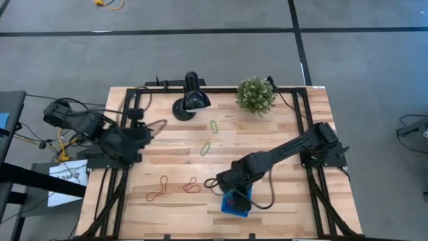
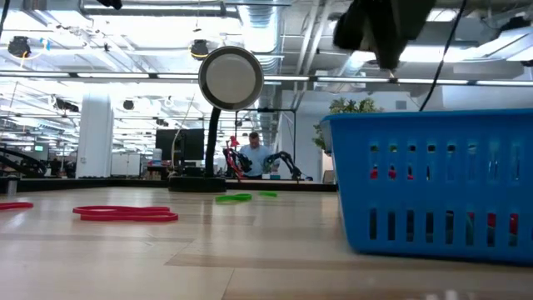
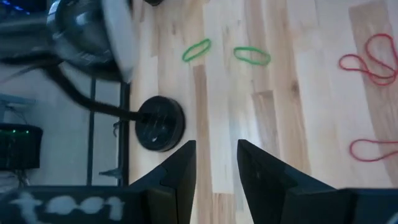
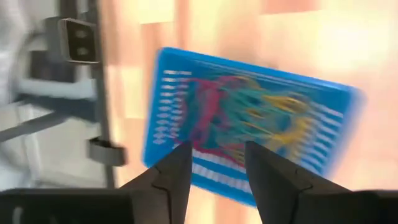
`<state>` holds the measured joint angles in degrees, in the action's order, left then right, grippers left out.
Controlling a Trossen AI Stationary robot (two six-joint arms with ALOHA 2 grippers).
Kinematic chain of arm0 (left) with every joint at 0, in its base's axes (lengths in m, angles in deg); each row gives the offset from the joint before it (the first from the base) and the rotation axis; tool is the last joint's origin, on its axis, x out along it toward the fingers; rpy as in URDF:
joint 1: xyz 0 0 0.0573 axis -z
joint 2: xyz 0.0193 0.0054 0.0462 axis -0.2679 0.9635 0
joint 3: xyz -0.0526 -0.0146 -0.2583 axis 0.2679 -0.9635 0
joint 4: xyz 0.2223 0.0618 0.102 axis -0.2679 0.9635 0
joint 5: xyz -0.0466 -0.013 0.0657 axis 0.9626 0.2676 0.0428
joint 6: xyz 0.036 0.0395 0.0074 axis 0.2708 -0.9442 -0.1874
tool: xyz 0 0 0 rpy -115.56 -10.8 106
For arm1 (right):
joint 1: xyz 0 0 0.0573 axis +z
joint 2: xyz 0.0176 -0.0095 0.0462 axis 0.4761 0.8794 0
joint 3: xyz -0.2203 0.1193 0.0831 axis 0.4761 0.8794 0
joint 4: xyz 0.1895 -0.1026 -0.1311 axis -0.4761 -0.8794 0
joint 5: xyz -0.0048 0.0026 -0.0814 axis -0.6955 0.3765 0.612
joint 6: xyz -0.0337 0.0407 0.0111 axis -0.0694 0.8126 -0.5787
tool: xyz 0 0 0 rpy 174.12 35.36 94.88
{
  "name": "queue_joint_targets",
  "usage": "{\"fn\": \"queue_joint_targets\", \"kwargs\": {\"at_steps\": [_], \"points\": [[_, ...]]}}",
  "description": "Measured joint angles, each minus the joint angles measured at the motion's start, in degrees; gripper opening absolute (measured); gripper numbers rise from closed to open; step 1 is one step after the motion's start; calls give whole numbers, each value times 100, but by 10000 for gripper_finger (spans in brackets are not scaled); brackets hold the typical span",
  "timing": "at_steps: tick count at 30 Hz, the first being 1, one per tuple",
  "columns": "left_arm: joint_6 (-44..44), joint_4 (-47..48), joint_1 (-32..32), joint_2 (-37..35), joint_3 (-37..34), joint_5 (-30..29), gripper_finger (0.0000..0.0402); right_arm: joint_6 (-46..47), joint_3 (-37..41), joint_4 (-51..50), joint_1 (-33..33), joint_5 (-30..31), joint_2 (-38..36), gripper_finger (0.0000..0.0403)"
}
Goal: Pick and place items into bin
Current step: Put the red rubber band into the blue bin
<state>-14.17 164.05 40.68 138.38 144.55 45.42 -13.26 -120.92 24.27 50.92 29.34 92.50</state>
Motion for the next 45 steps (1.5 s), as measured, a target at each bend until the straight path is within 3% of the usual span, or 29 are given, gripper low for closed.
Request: {"fn": "queue_joint_targets", "kwargs": {"at_steps": [4, 7, 10, 12, 18, 24, 31, 37, 45], "points": [[418, 41, 4, -577, 0, -66, 107, -16, -8, -348, 130, 1094, -702, 144], [884, -52, 74, -1095, -74, -102, 107, -111, 52, -251, 363, 2278, -1284, 143], [1164, -614, 142, -1775, -762, -213, 107, -344, 535, 418, 620, 3481, -1822, 141], [1174, -1162, 170, -2266, -1531, -189, 107, -479, 1072, 928, 744, 3773, -2140, 139], [1784, -3359, 190, -3315, -3911, 959, 107, -528, 3013, 2966, 797, 3504, -3024, 132], [2445, -4561, 191, -3164, -5274, 2454, 107, -374, 4437, 4728, 382, 3066, -3633, 133], [2656, -4687, 188, -2670, -5864, 2548, 107, -270, 4939, 5557, -45, 2799, -3641, 133], [2468, -5925, 188, -2241, -6356, 2402, 107, -66, 4951, 5662, -192, 2233, -3378, 134], [2460, -6998, 188, -1554, -6878, 2439, 107, 194, 4948, 5722, -191, 2096, -3282, 133]]}}
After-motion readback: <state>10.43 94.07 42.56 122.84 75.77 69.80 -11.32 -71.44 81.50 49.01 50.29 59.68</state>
